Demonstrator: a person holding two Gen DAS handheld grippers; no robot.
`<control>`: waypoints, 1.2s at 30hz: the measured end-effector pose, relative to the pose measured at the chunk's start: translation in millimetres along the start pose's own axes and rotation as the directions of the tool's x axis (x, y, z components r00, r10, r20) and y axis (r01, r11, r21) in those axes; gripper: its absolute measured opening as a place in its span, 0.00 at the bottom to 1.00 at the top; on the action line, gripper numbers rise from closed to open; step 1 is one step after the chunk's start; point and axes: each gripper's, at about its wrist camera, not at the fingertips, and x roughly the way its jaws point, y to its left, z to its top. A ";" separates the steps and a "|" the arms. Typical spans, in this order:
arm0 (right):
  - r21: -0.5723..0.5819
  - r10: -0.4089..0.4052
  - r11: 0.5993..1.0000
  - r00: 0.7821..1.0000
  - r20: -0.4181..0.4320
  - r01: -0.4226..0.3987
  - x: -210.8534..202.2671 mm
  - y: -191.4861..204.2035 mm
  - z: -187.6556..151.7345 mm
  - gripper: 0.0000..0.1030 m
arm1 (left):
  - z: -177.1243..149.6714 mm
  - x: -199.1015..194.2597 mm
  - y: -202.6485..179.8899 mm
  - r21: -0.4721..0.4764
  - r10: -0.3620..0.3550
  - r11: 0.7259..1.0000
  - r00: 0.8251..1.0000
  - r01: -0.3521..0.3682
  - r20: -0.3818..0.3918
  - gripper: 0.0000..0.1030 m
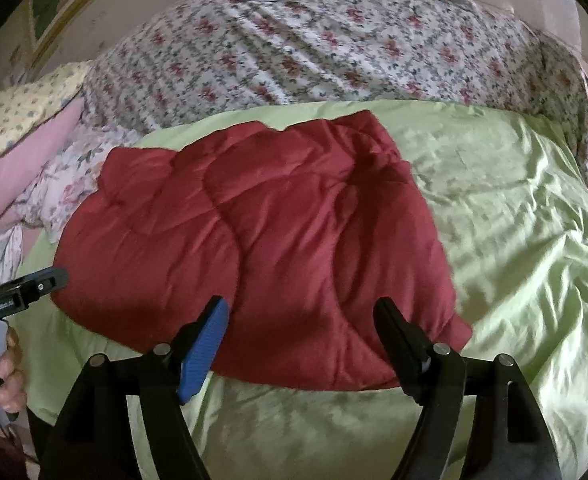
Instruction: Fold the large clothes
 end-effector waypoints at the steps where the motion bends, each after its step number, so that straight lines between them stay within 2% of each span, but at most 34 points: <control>1: -0.016 0.001 1.000 1.000 0.001 -0.001 -0.4 5.9 -0.7 0.77 | -1.0 0.4 -2.4 0.003 0.009 1.000 1.000 -0.009 -0.003 0.79; 6: -0.099 0.018 0.995 1.000 -0.003 -0.018 2.0 31.8 -2.6 0.80 | -2.2 2.7 -14.2 0.027 0.036 0.999 0.999 -0.035 -0.024 0.80; 10: -0.131 0.045 0.990 0.999 -0.015 -0.046 7.2 45.9 -2.2 0.83 | -1.8 6.0 -24.4 0.052 0.074 0.996 0.996 -0.071 -0.047 0.81; 17: -0.161 0.069 0.984 0.997 -0.042 -0.075 19.8 58.8 0.0 0.86 | 0.6 11.5 -38.9 0.086 0.093 0.992 0.994 -0.087 -0.064 0.83; 21: -0.169 0.052 0.984 0.997 -0.056 -0.060 28.2 59.8 3.2 0.88 | 4.6 20.9 -42.5 0.100 0.116 0.989 0.990 -0.108 -0.079 0.86; 26: -0.168 0.038 0.984 0.997 -0.074 -0.050 42.0 56.9 7.7 0.90 | 10.2 35.5 -40.7 0.095 0.111 0.990 0.990 -0.102 -0.092 0.94; 36: -0.129 -0.018 0.992 0.996 -0.082 0.007 76.1 39.3 28.5 0.91 | 20.2 63.5 -36.7 0.114 0.129 0.986 0.987 -0.118 -0.097 1.00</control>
